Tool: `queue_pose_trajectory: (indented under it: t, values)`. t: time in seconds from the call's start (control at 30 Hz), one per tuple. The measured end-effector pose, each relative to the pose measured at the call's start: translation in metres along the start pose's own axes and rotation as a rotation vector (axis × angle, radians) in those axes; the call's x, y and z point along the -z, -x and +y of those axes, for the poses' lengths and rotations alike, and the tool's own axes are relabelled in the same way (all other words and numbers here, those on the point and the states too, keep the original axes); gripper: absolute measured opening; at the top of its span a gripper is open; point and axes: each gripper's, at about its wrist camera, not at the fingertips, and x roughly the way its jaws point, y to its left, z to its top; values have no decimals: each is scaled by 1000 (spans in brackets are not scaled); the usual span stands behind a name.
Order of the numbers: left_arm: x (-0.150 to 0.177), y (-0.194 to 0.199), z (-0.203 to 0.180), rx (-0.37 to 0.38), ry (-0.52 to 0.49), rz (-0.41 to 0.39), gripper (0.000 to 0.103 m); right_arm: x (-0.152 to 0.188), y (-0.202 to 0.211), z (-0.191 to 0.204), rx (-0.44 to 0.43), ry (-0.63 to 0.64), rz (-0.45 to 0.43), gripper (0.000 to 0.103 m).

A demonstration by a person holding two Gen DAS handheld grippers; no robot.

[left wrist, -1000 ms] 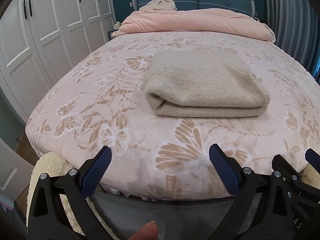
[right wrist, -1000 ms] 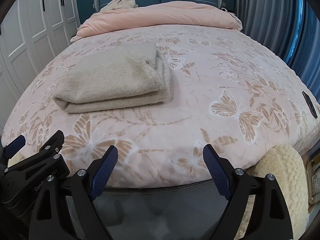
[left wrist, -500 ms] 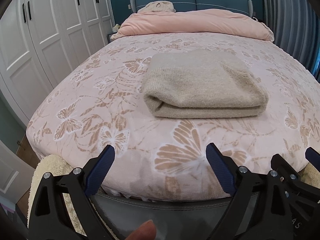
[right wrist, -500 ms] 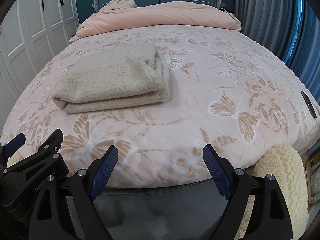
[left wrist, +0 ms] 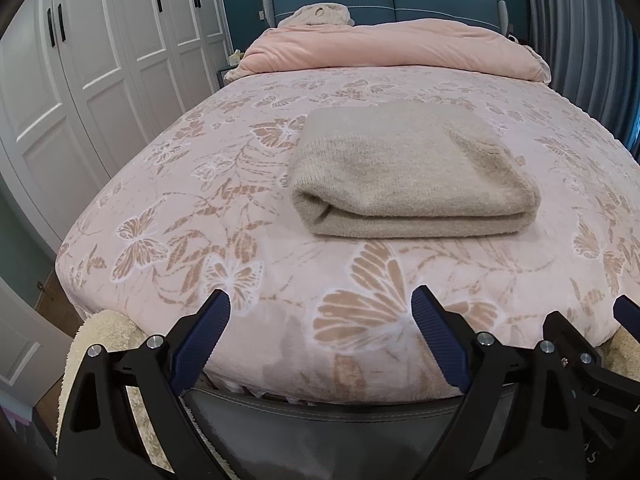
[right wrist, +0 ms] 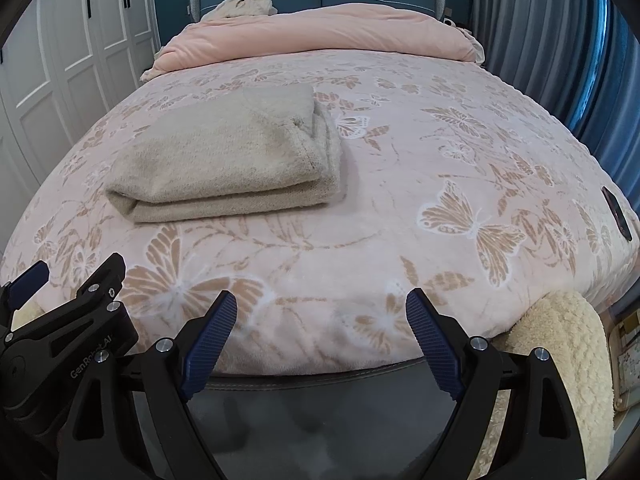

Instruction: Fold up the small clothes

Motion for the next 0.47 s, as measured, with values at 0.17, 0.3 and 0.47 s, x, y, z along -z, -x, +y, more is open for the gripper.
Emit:
queue_pose_trajectory:
  t: [0.17,0.3,0.47]
  values:
    - [1,-1,0,6,1,7,90,0,0,0,0,1,-1,85]
    - [2,-3,-1,13,0,22,90,-1,-1,-2,1,-1,-1,85]
    - [2,-3,-1,16,5,22,90,-1,-1,-2,2,0,-3,85]
